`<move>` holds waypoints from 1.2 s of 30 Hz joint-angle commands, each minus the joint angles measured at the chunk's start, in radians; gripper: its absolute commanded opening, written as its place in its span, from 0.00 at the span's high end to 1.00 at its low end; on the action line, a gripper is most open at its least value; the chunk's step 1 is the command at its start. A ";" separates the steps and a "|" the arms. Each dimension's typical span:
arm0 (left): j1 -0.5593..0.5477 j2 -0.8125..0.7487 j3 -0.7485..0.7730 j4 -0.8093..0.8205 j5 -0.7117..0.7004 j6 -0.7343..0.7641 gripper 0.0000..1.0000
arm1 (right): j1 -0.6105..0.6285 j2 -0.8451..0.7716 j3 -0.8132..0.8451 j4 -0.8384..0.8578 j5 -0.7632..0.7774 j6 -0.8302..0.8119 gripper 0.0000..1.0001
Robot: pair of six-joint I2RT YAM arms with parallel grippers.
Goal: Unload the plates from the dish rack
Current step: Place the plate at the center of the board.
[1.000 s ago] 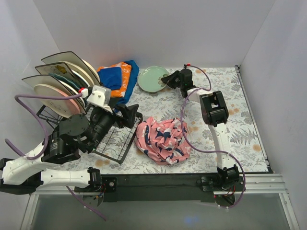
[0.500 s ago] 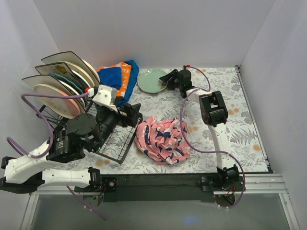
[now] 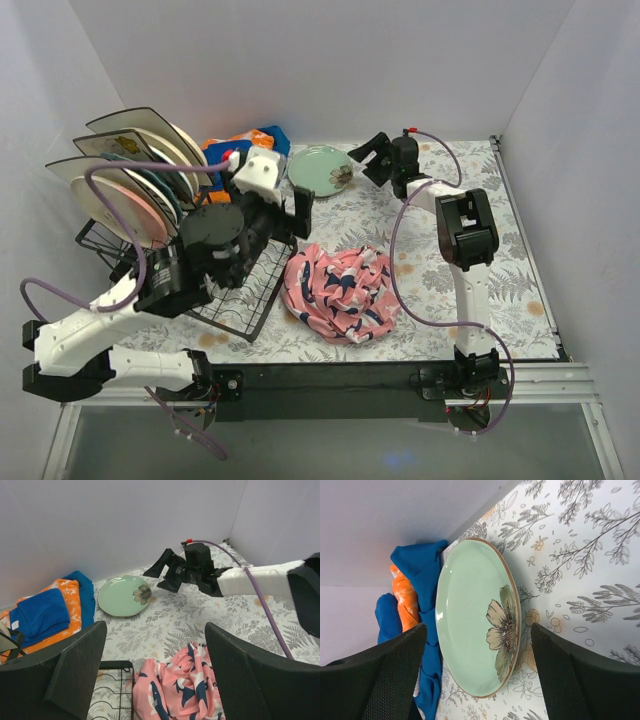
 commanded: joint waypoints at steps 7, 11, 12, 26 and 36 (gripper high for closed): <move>0.330 0.244 0.372 -0.195 0.133 -0.180 0.22 | -0.024 -0.272 -0.172 -0.029 -0.003 -0.172 0.10; 0.353 0.246 0.510 -0.255 -0.003 -0.259 0.28 | 0.012 -0.383 -0.195 -0.082 -0.057 -0.323 0.12; 0.353 0.239 0.530 -0.265 -0.034 -0.264 0.28 | 0.027 -0.403 -0.194 -0.092 -0.057 -0.360 0.12; 0.353 0.038 0.468 -0.201 0.036 -0.144 0.29 | 0.585 -0.541 -0.056 -0.076 0.024 -0.922 0.24; 0.353 0.010 0.544 -0.354 0.252 -0.193 0.29 | 0.869 -0.449 0.134 -0.041 0.235 -1.155 0.42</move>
